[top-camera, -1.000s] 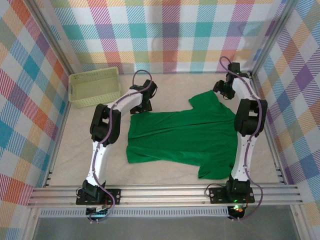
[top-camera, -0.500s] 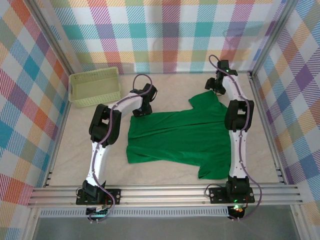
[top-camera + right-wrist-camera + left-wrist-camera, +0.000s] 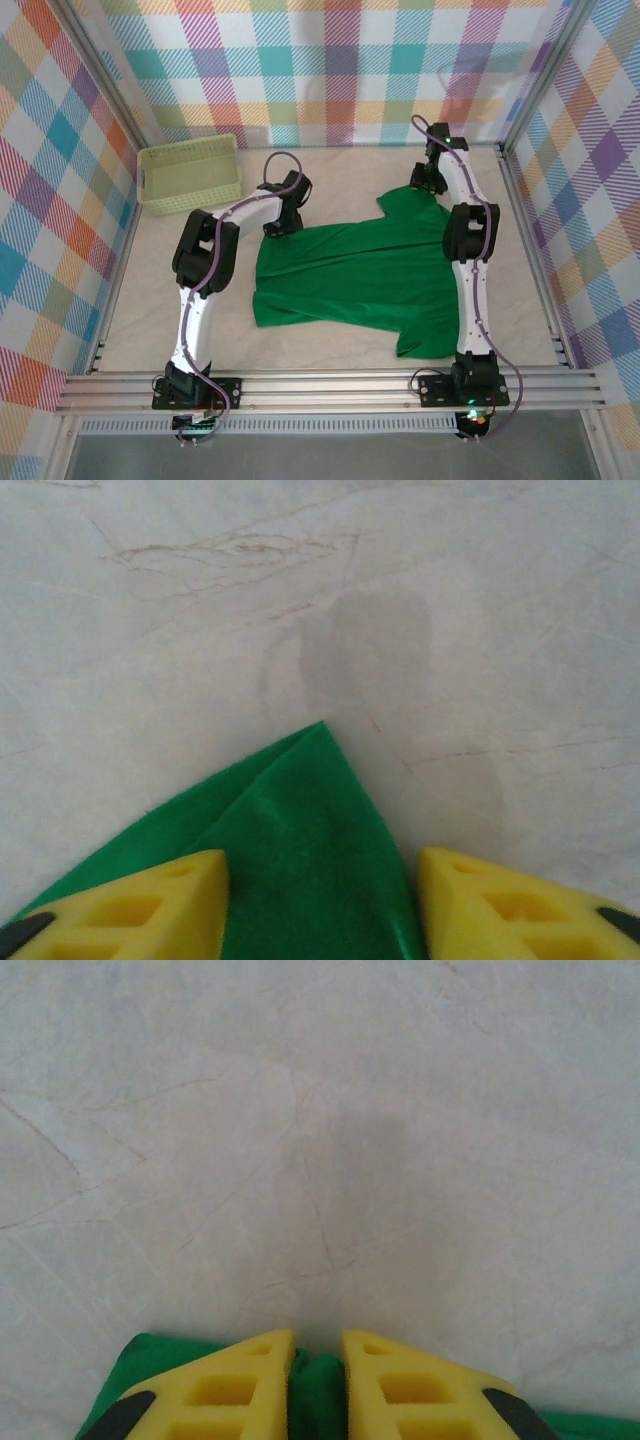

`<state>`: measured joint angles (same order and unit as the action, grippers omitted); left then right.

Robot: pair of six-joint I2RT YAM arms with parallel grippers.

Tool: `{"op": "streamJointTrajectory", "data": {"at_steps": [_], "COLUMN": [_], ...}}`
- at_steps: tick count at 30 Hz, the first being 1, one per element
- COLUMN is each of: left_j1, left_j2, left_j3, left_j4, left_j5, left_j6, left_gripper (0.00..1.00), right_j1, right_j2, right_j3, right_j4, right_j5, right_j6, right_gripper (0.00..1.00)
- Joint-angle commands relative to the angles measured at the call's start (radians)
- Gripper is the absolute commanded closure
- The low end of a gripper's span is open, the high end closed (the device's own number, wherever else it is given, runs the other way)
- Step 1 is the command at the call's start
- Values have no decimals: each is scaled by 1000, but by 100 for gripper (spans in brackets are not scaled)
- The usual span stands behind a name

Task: Fold the inside-out t-shirt

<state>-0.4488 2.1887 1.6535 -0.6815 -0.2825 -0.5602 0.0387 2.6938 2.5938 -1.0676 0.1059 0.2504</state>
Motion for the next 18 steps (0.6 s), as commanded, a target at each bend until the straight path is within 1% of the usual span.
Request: {"op": "streamJointTrajectory", "data": {"at_steps": [1, 2, 7, 10, 12, 18], "left_j1": [4, 4, 4, 5, 8, 21], "left_j2": [-46, -50, -74, -86, -93, -118], "left_j3": [-34, -38, -55, -55, -52, -31], "left_j4": [-56, -55, -49, -47, -46, -50], "left_j5": [5, 5, 5, 3, -1, -20], "left_j6": [-2, -3, 6, 9, 13, 30], "left_gripper": [82, 82, 86, 88, 90, 98], "right_j1": [-4, -4, -3, -5, -2, 12], "right_j2": [18, 18, -24, -74, -106, -192], "right_j3": [25, 25, -14, -57, -76, -111], "right_j4": [-57, -59, -28, 25, 56, 141], "right_j5": [17, 16, -1, -25, -35, -45], "right_j6": [-7, -10, -17, -26, -35, -72], "right_gripper": [56, 60, 85, 95, 100, 100]}}
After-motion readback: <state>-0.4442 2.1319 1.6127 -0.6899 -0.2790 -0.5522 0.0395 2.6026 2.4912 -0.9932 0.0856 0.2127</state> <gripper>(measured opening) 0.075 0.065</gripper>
